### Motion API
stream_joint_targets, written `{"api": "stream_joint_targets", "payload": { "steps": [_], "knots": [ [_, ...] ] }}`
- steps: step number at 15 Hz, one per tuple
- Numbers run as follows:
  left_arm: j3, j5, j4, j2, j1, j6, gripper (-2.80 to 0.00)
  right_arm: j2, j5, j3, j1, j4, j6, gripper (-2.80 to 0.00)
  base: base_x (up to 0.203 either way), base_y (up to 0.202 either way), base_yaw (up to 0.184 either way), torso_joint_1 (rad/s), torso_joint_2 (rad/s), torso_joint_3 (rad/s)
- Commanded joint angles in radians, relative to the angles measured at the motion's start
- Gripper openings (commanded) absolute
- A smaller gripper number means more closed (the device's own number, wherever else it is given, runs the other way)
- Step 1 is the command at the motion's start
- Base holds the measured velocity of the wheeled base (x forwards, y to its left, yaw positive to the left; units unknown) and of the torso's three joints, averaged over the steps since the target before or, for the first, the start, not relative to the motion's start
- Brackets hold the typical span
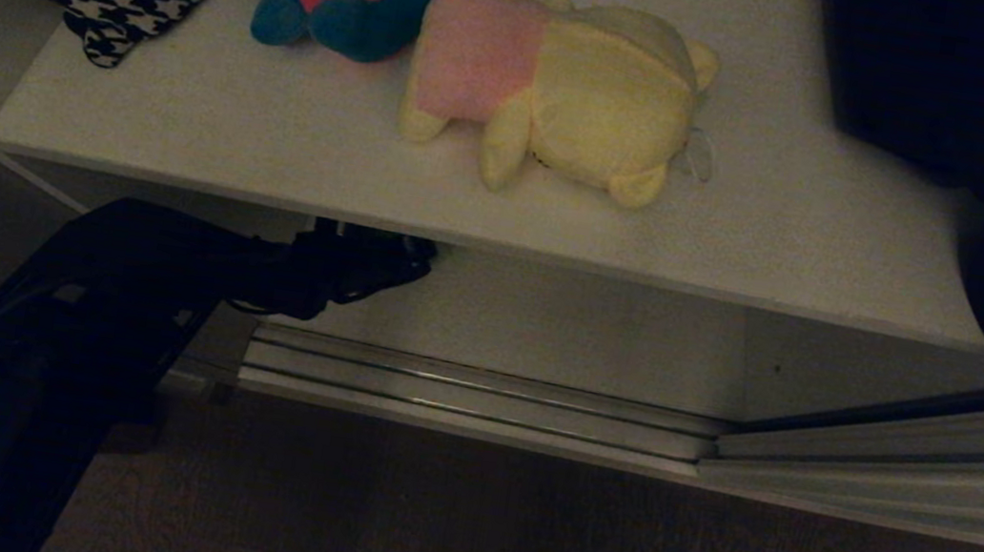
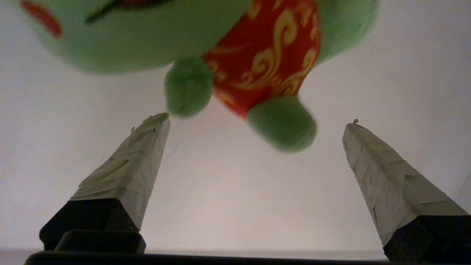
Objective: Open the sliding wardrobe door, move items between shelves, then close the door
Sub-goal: Place the green doll on the higher shelf
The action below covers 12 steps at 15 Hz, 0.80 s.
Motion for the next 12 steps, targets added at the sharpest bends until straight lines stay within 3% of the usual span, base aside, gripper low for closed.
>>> {"api": "stream_joint_targets", "payload": {
  "steps": [1,12],
  "knots": [
    [-0.009,0.000,0.024,-0.003,-0.001,-0.006,0.00,0.000,0.000,0.000,0.001,-0.001,0.000,-2.80,0.000,0.000,0.000,0.000,0.00,0.000],
    [-0.038,-0.002,0.014,0.058,0.002,-0.009,0.00,0.000,0.000,0.000,0.001,-0.001,0.000,-2.80,0.000,0.000,0.000,0.000,0.00,0.000]
  ]
}}
